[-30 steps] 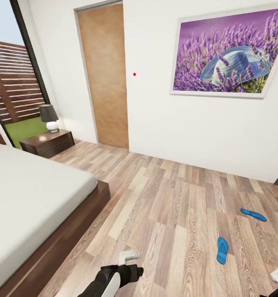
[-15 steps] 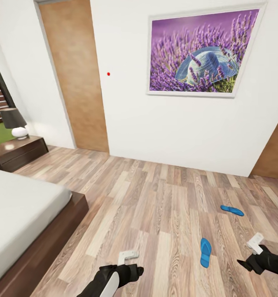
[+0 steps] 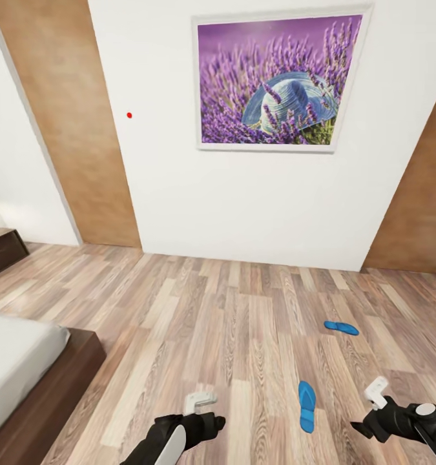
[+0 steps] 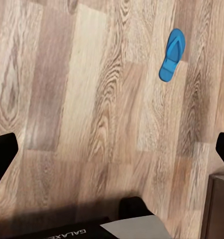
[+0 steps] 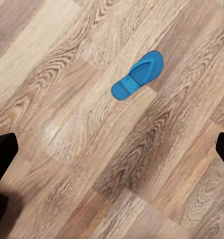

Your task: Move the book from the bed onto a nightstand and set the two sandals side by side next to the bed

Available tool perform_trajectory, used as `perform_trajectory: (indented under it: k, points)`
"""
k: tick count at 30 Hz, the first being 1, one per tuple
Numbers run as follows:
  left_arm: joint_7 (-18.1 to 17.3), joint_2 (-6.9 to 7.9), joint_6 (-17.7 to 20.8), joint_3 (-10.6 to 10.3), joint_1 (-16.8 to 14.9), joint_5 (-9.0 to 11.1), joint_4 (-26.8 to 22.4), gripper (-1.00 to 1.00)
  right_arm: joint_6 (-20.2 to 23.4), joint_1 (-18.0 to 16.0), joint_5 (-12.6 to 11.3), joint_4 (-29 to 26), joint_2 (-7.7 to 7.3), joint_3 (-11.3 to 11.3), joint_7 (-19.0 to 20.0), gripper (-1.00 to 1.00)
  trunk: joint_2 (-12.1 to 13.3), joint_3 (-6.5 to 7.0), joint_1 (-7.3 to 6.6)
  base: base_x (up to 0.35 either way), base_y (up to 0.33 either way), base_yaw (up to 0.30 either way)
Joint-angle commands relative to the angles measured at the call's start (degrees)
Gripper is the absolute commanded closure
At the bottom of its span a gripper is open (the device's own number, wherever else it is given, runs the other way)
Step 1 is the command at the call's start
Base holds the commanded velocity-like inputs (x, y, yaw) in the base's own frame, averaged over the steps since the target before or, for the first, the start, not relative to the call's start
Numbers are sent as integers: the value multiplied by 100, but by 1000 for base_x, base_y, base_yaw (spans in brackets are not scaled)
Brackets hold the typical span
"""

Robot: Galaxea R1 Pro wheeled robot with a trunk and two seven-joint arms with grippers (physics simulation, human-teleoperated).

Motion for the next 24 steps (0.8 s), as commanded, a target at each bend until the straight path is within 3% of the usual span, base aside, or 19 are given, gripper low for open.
perform_trajectory:
  k: [1, 8, 13, 17, 18, 24]
  points:
    - [55, 3, 18, -12, -2, 60, -11, -100, 33, -4, 19, -9, 2, 0, 24, -100, -3, -6, 3, 329, -6, -264]
    - [56, 3, 41, -19, -2, 56, -11, -100, 48, -5, 10, -15, 10, 8, 6, -100, -3, -6, 3, 329, -61, -264]
    - [89, 47, 40, 100, 0, 58, -14, -100, 51, -5, 38, -11, 12, 14, 7, -100, -3, -6, 3, 329, -102, -264]
    - [115, 83, 25, 518, 41, 63, -36, -100, 59, -5, 38, -8, 18, 7, -26, -100, -3, -6, 3, 329, -104, -264]
    - [115, 83, 25, 518, 41, 63, -36, -100, 59, -5, 38, -8, 18, 7, -26, -100, -3, -6, 3, 329, -105, -264]
    - [119, 170, 12, 1378, 172, 71, -112, -100, 67, -12, 30, -56, 96, -2, -148, -100, -3, -6, 3, 329, -105, -264]
